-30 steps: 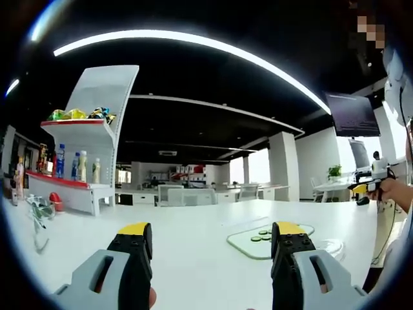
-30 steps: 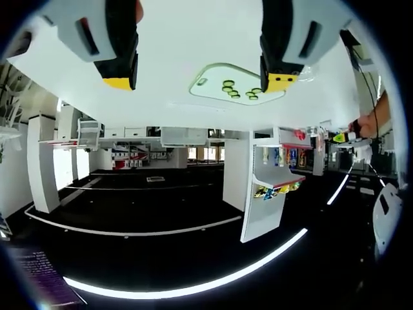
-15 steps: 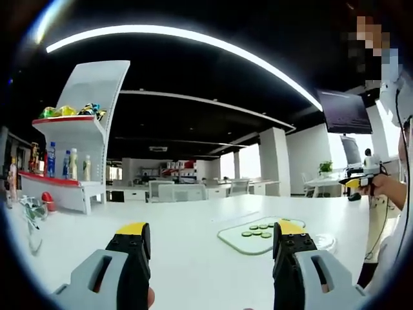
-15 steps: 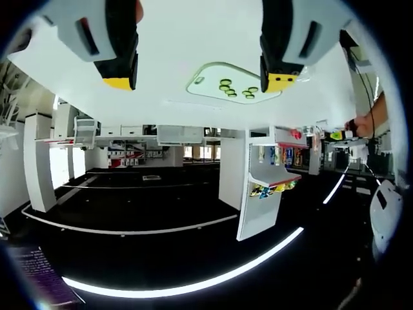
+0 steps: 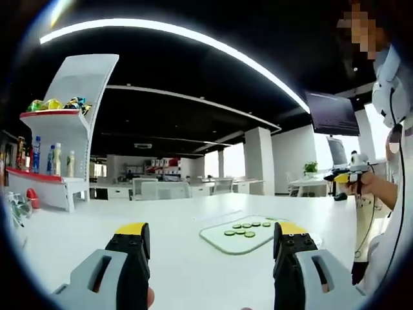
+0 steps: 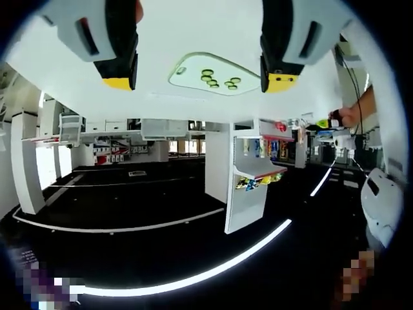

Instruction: Open the petri dish lid, add cucumber slices into the petri dish, and close the lid

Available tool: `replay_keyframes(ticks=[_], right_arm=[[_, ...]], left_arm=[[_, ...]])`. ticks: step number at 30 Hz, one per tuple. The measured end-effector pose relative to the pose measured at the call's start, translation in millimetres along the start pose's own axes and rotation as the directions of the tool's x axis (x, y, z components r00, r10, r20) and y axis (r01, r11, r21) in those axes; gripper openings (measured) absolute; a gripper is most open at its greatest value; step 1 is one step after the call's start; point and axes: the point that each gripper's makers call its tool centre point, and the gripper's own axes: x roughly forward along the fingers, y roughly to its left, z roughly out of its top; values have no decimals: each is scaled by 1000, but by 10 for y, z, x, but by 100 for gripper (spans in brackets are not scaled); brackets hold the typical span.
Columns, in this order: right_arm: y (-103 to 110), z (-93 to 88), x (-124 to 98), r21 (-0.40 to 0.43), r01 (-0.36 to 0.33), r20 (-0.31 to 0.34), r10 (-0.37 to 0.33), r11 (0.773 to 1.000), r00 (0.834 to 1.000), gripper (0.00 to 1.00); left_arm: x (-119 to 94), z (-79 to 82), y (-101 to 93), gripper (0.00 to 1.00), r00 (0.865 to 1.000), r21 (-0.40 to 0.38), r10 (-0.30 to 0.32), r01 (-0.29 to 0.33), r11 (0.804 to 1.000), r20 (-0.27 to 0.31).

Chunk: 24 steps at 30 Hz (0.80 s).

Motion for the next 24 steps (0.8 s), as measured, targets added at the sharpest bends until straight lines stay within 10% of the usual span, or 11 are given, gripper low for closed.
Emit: replay_keyframes(ticks=[24], right_arm=[[506,150,83,-44,-215,27,216,976,976,78]], left_arm=[[105,-142,-535,79,975,43,-200,205,978,-92]])
